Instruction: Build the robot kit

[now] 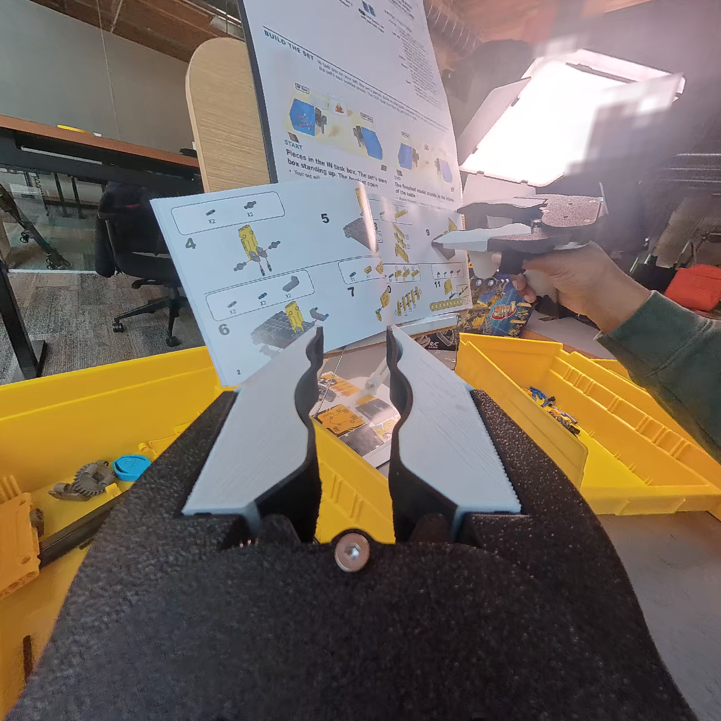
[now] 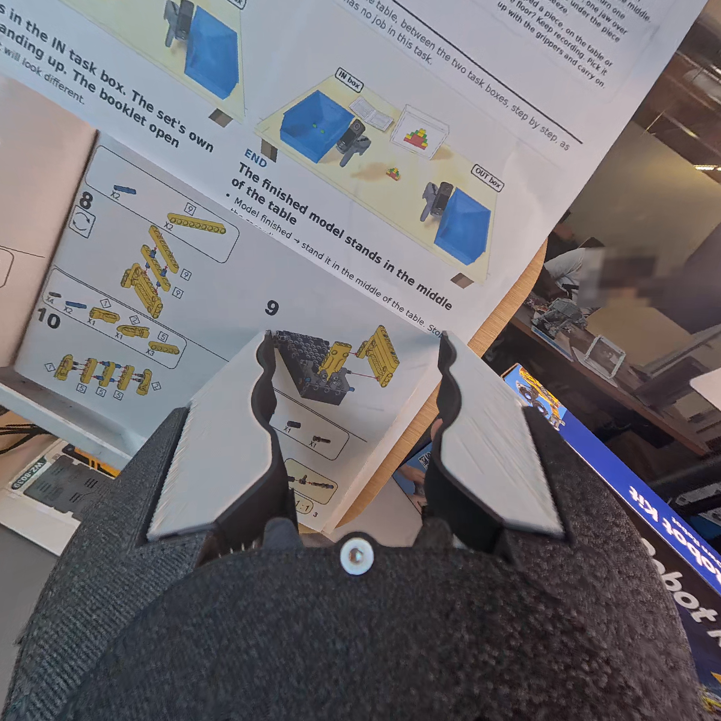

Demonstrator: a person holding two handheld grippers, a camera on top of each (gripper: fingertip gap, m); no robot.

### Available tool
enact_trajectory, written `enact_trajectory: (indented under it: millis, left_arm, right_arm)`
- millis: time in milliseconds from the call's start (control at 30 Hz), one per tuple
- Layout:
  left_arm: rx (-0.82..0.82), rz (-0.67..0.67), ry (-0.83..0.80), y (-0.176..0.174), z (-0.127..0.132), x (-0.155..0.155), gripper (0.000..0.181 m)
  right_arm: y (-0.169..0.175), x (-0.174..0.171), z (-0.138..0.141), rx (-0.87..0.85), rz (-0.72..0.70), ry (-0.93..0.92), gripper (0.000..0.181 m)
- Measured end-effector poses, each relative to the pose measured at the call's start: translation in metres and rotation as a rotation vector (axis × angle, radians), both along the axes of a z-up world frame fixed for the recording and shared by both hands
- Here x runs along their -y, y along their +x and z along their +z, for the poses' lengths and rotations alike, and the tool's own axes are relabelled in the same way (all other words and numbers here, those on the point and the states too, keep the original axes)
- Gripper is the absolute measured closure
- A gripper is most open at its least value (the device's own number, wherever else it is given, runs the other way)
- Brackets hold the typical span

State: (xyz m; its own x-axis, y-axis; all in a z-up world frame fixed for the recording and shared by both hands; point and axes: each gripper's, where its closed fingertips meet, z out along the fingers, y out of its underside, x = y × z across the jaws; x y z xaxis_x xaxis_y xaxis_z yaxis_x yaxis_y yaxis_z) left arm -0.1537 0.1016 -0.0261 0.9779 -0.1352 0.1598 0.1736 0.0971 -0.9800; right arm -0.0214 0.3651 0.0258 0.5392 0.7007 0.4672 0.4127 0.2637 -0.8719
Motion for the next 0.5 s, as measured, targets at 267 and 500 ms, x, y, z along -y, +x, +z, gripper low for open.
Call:
enact_trajectory:
  millis: [267, 500]
  left_arm:
    - [-0.004, 0.002, 0.006, -0.002, 0.001, 0.001, 0.151]
    - [-0.009, 0.003, 0.004, -0.002, 0.000, 0.001, 0.151]
  right_arm:
    - [0.005, 0.006, -0.003, 0.004, -0.029, 0.062, 0.096]
    - [0.012, 0.018, 0.005, -0.078, 0.014, 0.078, 0.098]
